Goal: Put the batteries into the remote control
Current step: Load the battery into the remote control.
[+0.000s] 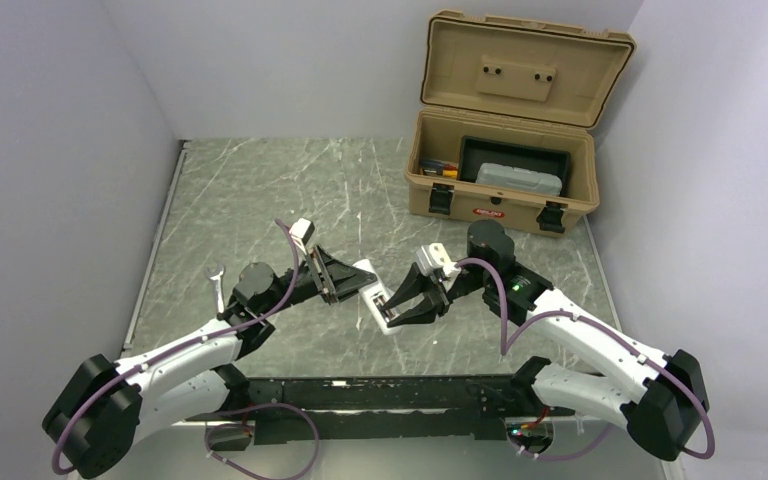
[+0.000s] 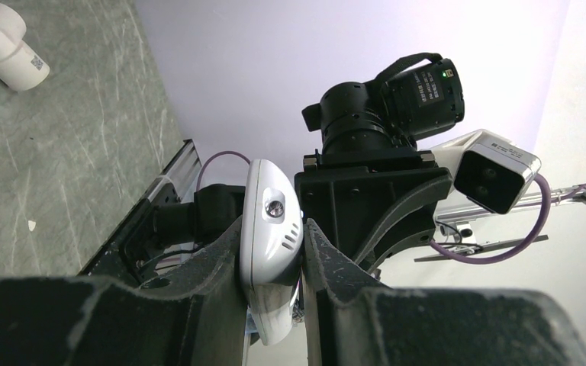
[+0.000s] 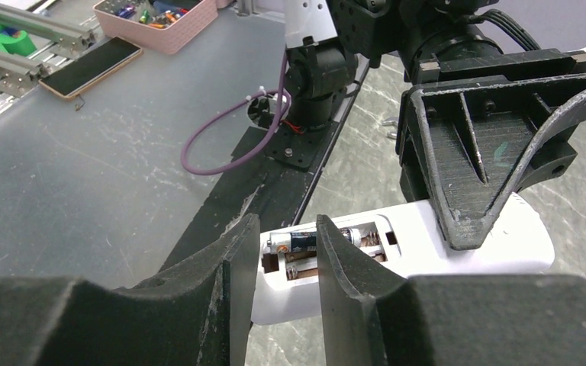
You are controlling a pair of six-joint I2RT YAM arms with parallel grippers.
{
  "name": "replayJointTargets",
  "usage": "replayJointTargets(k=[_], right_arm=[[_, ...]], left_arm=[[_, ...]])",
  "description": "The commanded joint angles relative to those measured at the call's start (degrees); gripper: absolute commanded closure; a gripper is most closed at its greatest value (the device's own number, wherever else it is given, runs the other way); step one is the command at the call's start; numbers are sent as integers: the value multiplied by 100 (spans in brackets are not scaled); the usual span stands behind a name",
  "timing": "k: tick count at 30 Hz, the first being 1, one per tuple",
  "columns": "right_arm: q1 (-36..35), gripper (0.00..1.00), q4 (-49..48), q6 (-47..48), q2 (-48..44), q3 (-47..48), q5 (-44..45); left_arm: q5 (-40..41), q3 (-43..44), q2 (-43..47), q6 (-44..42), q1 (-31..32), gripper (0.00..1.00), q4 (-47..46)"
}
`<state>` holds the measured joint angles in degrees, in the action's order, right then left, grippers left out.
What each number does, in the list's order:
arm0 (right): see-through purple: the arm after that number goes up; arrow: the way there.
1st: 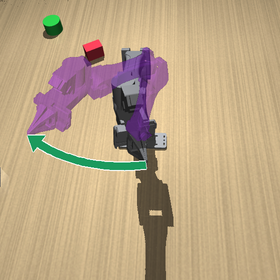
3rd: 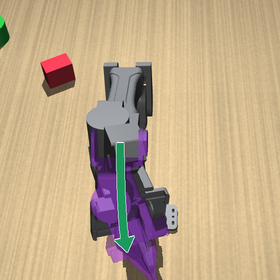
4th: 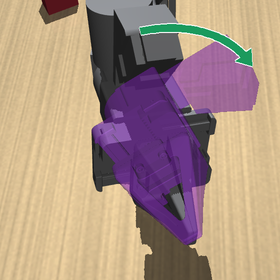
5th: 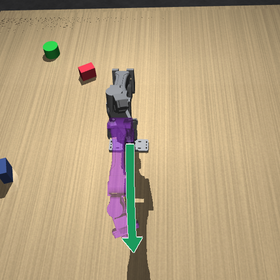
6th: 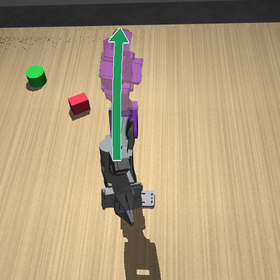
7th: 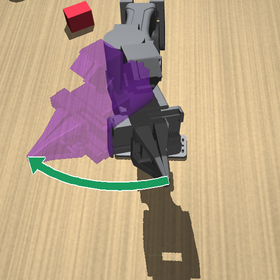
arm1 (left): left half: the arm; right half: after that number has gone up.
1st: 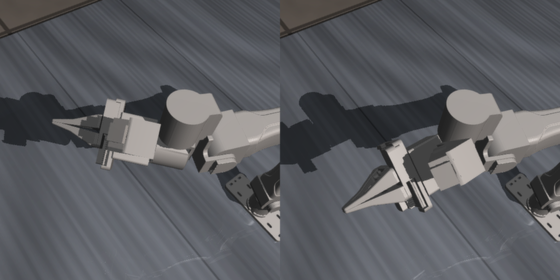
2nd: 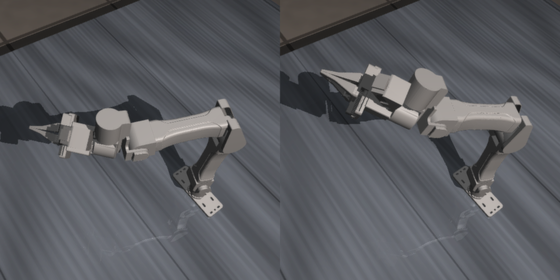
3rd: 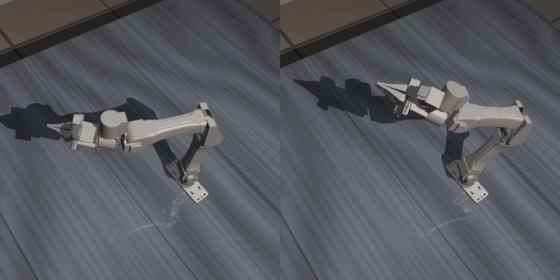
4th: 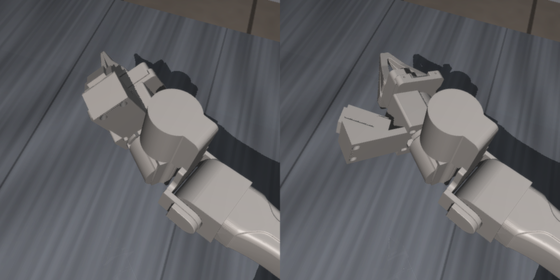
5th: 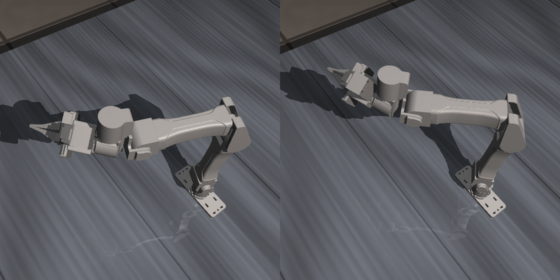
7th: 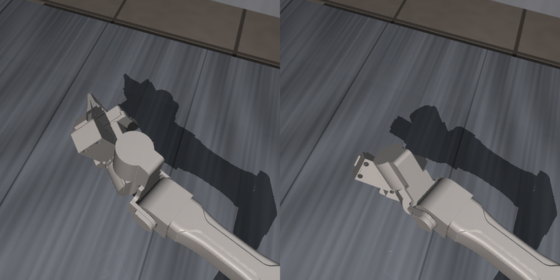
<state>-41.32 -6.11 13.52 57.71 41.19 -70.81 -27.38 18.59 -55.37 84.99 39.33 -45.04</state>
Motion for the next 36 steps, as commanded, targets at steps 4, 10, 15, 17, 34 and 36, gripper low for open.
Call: replayJointTargets(k=[4, 10, 15, 17, 34, 36], right_arm=[[-34, 65, 18, 217, 16, 232, -232], [-34, 65, 80, 266, -6, 209, -259], [-31, 62, 223, 362, 38, 248, -263], [-34, 62, 232, 371, 47, 241, -265], [-34, 65, 664, 792, 99, 292, -131], [-30, 65, 804, 863, 112, 317, -106]], left_arm=[[-100, 45, 0, 35, -17, 100, -385], [-93, 53, -8, 61, -21, 100, -409], [-106, 75, -19, 87, -21, 100, -430], [-109, 84, -15, 80, -17, 100, -412], [-163, 166, 21, 279, -21, 100, -572], [-171, 171, 53, 289, -20, 100, -554]])
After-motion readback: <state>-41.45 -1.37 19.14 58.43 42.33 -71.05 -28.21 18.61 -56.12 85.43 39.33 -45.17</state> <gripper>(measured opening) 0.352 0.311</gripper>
